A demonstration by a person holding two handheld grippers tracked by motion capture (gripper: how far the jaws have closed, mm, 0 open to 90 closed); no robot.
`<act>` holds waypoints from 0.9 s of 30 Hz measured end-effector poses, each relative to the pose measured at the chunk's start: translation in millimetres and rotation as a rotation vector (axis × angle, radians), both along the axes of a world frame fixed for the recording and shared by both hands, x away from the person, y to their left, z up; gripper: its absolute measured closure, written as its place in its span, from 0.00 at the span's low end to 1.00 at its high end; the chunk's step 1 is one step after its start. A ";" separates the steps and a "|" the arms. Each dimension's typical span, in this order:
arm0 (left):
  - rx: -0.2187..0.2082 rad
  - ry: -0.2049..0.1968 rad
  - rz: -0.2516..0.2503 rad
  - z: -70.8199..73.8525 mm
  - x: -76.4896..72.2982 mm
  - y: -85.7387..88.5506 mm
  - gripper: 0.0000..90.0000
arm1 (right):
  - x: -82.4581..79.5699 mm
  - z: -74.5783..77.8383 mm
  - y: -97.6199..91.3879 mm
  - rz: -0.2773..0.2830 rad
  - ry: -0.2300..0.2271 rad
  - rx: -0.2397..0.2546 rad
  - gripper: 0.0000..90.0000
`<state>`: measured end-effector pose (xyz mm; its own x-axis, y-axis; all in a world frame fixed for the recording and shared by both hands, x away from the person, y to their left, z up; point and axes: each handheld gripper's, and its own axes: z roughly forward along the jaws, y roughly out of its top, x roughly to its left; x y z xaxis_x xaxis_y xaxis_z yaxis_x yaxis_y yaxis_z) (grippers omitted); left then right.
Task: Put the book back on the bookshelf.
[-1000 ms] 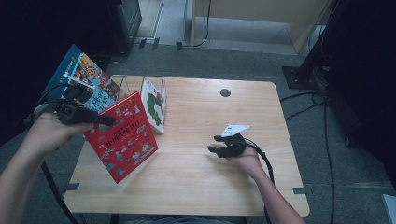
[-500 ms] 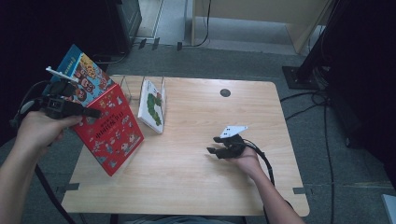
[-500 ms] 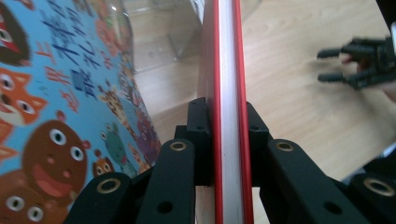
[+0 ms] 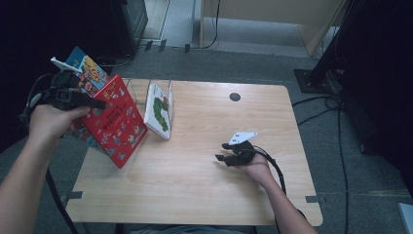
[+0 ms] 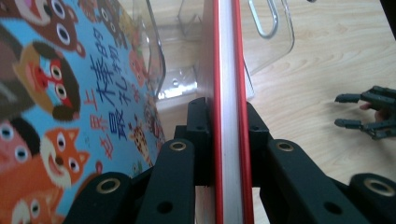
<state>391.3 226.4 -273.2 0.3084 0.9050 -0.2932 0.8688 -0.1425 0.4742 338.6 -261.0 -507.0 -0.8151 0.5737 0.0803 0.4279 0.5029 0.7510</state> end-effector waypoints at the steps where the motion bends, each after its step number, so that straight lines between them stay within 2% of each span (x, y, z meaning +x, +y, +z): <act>1: 0.000 0.001 0.004 0.2 2.2 -0.5 0.89 | 0.1 -0.3 0.3 0.001 0.001 0.000 0.49; 8: 0.015 0.004 0.040 -1.2 17.2 -1.5 0.89 | -0.2 -0.6 0.6 -0.001 0.001 0.014 0.49; 11: 0.023 0.001 0.058 -3.2 23.2 -2.1 0.88 | -1.6 -2.2 -0.8 -0.009 -0.014 0.030 0.49; 16: 0.017 -0.007 0.074 -6.0 33.1 -4.5 0.89 | -2.5 -3.4 -0.8 -0.013 -0.021 0.029 0.49; 22: 0.008 -0.021 0.075 -9.6 43.7 -11.2 0.89 | -4.0 -7.7 2.0 -0.015 -0.001 0.011 0.49; 27: -0.010 -0.032 0.085 -14.1 50.6 -13.0 0.88 | -7.2 -9.8 4.8 -0.018 -0.011 0.006 0.50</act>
